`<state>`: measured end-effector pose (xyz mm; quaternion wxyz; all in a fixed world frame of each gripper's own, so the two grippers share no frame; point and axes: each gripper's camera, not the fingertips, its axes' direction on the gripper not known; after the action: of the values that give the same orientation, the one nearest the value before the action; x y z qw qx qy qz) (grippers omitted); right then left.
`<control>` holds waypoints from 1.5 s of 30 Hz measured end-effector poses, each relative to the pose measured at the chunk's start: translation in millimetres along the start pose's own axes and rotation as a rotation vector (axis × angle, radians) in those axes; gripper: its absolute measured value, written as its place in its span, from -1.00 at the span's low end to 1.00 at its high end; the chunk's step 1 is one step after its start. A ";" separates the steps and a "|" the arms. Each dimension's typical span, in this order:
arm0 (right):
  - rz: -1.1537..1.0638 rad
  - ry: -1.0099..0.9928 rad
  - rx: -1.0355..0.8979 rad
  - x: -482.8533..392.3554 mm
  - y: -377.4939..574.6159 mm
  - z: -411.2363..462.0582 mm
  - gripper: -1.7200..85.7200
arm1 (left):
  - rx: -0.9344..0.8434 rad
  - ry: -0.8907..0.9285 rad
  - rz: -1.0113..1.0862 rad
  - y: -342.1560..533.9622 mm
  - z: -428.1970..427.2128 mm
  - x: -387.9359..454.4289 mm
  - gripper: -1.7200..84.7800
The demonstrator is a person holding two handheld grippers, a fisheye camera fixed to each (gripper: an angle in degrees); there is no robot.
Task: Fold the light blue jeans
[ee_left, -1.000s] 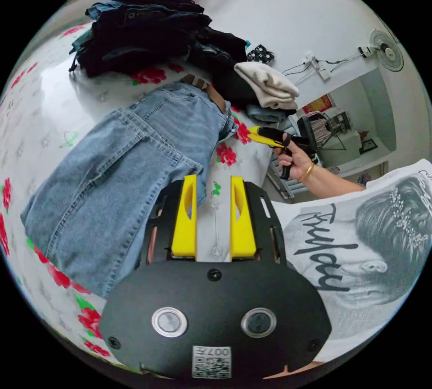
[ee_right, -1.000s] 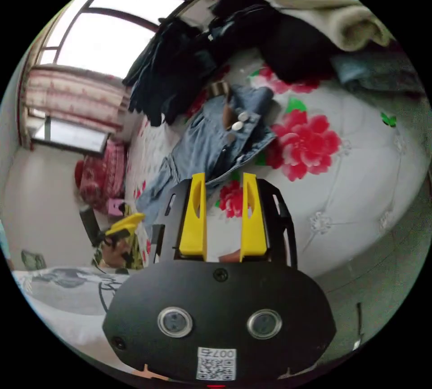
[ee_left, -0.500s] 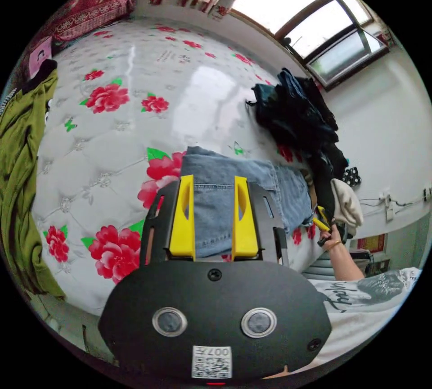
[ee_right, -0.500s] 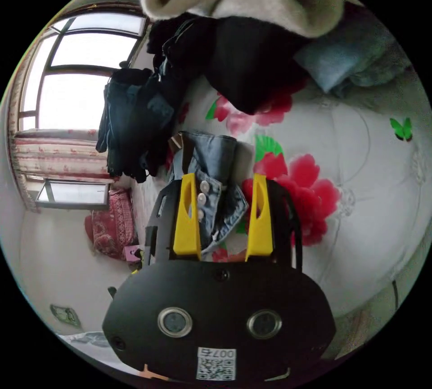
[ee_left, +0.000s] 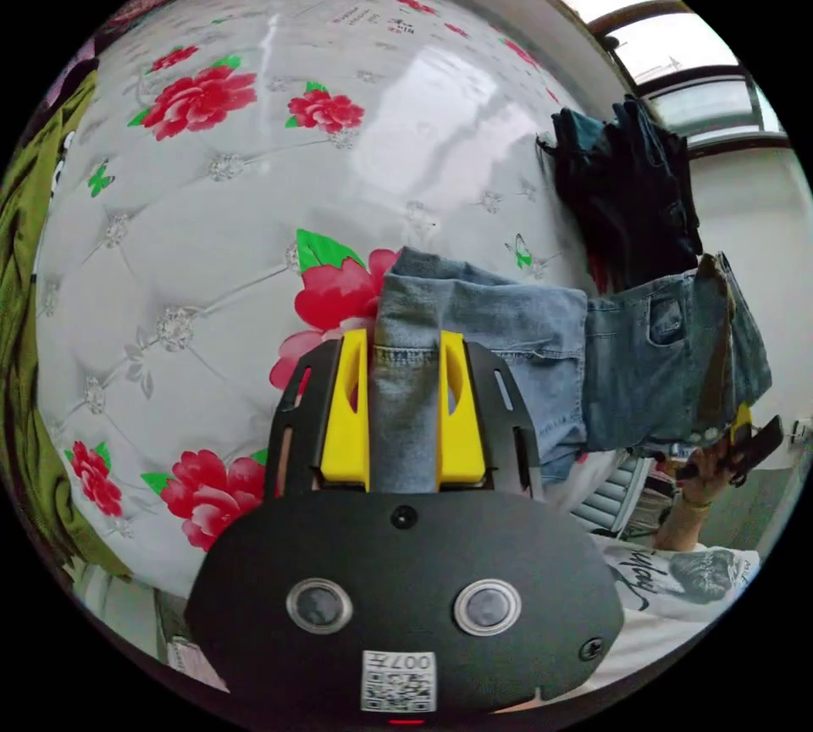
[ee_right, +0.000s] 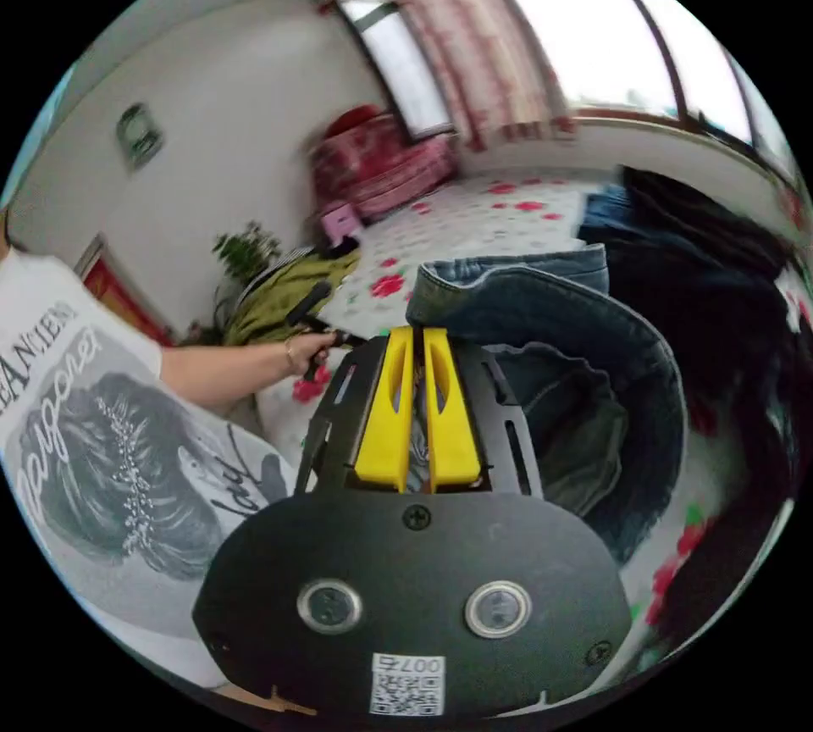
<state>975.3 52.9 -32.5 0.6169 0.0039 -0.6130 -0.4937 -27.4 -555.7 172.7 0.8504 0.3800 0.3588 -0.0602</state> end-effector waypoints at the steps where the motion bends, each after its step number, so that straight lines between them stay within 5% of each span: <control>1: -0.056 -0.038 -0.029 -17.5 -5.0 15.3 -0.95 | 0.031 0.053 -0.022 6.8 -7.8 -12.7 -0.69; 6: -0.194 -0.362 -0.394 -112.1 4.5 174.0 -0.89 | 0.136 0.214 -0.121 44.0 -39.4 -76.9 -0.70; 10: -0.239 -0.564 -0.439 -133.6 13.3 176.1 -0.86 | 0.124 0.245 -0.176 80.2 -48.7 -125.8 -0.70; 13: -0.201 -0.511 -0.332 -114.1 19.5 138.9 -0.84 | 0.119 0.313 -0.171 97.8 -52.4 -142.9 -0.70; 20: 0.307 -0.016 -0.295 27.8 71.3 119.5 -0.76 | 0.105 0.350 0.125 66.4 -77.1 -89.5 -0.60; 24: 0.600 -0.107 -0.323 90.9 115.1 140.4 -0.73 | -0.037 0.149 0.124 43.0 -49.9 -96.6 -0.56; 27: 0.704 -0.123 -0.284 109.2 140.3 148.5 -0.76 | -0.062 0.255 -0.014 44.5 -31.4 -139.0 -0.61; 30: 0.745 -0.304 -0.286 118.4 143.6 167.6 -0.79 | -0.031 0.349 -0.019 46.3 -28.4 -159.7 -0.71; 32: 0.745 -0.304 -0.277 119.5 141.3 173.5 -0.82 | -0.099 0.519 0.002 39.7 -13.3 -159.6 -0.85; 35: 0.683 -0.284 -0.322 119.9 124.5 170.3 -0.86 | -0.064 0.545 0.050 34.6 -24.8 -146.9 -0.91; 45: 0.370 -0.183 0.094 131.0 -9.9 -15.1 -0.91 | 0.087 0.710 0.491 -58.3 -132.8 29.8 -0.97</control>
<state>949.5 -41.6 56.2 0.6379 -0.1247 -0.6790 -0.3414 -102.4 -500.1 57.8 0.6467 0.4866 0.5252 0.2631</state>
